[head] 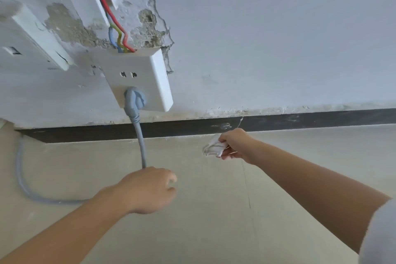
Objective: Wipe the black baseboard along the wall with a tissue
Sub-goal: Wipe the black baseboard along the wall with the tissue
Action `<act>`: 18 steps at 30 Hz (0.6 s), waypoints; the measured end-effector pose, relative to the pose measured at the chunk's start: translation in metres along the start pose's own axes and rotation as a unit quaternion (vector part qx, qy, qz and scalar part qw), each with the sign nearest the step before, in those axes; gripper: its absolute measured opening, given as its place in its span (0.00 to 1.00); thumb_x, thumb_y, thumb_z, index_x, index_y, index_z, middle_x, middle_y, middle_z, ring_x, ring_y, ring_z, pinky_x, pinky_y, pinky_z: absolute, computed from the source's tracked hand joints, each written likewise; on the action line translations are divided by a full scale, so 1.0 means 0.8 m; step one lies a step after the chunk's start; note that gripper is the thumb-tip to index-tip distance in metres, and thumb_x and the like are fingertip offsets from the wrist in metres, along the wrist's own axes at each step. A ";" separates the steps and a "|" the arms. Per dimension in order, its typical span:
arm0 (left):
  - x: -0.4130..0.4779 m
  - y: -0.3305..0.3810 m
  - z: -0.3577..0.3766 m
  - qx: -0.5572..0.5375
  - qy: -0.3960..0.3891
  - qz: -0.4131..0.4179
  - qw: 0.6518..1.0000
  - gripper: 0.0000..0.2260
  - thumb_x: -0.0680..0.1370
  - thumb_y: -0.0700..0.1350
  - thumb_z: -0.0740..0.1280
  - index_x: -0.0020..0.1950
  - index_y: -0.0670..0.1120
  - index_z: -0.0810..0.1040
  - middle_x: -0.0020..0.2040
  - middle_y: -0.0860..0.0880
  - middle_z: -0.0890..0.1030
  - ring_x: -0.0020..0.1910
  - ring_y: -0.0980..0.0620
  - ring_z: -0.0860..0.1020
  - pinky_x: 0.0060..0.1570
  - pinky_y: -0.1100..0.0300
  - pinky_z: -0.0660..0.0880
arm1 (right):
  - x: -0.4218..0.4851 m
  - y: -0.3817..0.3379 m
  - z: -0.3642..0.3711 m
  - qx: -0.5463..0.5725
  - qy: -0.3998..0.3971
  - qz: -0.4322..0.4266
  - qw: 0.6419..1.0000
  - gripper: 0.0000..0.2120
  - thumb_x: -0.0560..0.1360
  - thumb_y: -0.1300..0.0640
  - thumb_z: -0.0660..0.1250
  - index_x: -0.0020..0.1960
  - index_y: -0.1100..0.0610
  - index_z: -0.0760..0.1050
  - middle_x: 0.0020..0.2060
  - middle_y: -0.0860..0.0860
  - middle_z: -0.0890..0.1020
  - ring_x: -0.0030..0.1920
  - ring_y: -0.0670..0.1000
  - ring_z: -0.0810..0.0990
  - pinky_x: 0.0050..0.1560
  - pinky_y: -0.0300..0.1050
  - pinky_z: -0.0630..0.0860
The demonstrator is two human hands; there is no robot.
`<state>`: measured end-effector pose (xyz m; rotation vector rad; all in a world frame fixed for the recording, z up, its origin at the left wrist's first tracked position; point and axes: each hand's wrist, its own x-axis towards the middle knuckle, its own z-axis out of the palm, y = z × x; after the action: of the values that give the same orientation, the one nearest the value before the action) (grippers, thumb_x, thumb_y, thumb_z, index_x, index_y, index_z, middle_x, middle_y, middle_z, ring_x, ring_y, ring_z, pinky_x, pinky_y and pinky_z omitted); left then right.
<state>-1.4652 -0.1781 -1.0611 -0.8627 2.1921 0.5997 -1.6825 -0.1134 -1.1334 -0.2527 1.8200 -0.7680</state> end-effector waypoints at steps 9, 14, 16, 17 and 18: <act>0.034 0.051 0.035 -0.155 0.231 -0.059 0.959 0.22 0.77 0.44 0.59 0.71 0.49 0.63 0.72 0.53 0.64 0.65 0.53 0.67 0.60 0.60 0.67 | 0.015 0.029 -0.016 0.088 -0.058 0.024 0.994 0.06 0.74 0.66 0.58 0.43 0.63 0.73 0.35 0.60 0.79 0.32 0.56 0.78 0.35 0.45 0.76; 0.042 0.072 0.020 -0.012 0.205 -0.027 0.978 0.29 0.77 0.44 0.56 0.77 0.47 0.50 0.78 0.55 0.45 0.75 0.56 0.50 0.67 0.61 0.60 | 0.018 0.042 -0.003 0.151 -0.085 0.057 0.983 0.05 0.75 0.65 0.60 0.47 0.64 0.74 0.39 0.61 0.80 0.35 0.56 0.79 0.34 0.44 0.77; 0.055 0.062 0.009 0.108 0.242 0.052 0.963 0.32 0.73 0.42 0.59 0.76 0.42 0.53 0.78 0.48 0.49 0.75 0.52 0.54 0.69 0.58 0.61 | 0.019 0.038 0.007 0.177 -0.113 0.058 0.976 0.05 0.75 0.66 0.61 0.47 0.65 0.75 0.39 0.60 0.81 0.35 0.55 0.79 0.34 0.43 0.77; 0.065 0.056 0.001 0.160 0.254 0.074 0.951 0.33 0.69 0.41 0.60 0.74 0.39 0.59 0.76 0.44 0.57 0.74 0.49 0.61 0.67 0.55 0.66 | 0.024 0.035 0.014 0.192 -0.121 0.055 0.972 0.05 0.75 0.66 0.61 0.46 0.64 0.75 0.38 0.60 0.81 0.34 0.54 0.79 0.34 0.42 0.76; 0.077 0.047 -0.007 0.199 0.272 0.085 0.938 0.32 0.66 0.40 0.60 0.72 0.38 0.64 0.74 0.42 0.63 0.71 0.47 0.66 0.63 0.51 0.71 | 0.031 0.033 0.022 0.211 -0.124 0.050 0.968 0.05 0.76 0.66 0.60 0.45 0.64 0.75 0.39 0.60 0.80 0.34 0.54 0.79 0.34 0.42 0.76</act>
<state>-1.5277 -0.1811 -1.0976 -0.6749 2.7740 -0.0352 -1.6713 -0.1126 -1.1719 0.0215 1.3846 -0.9839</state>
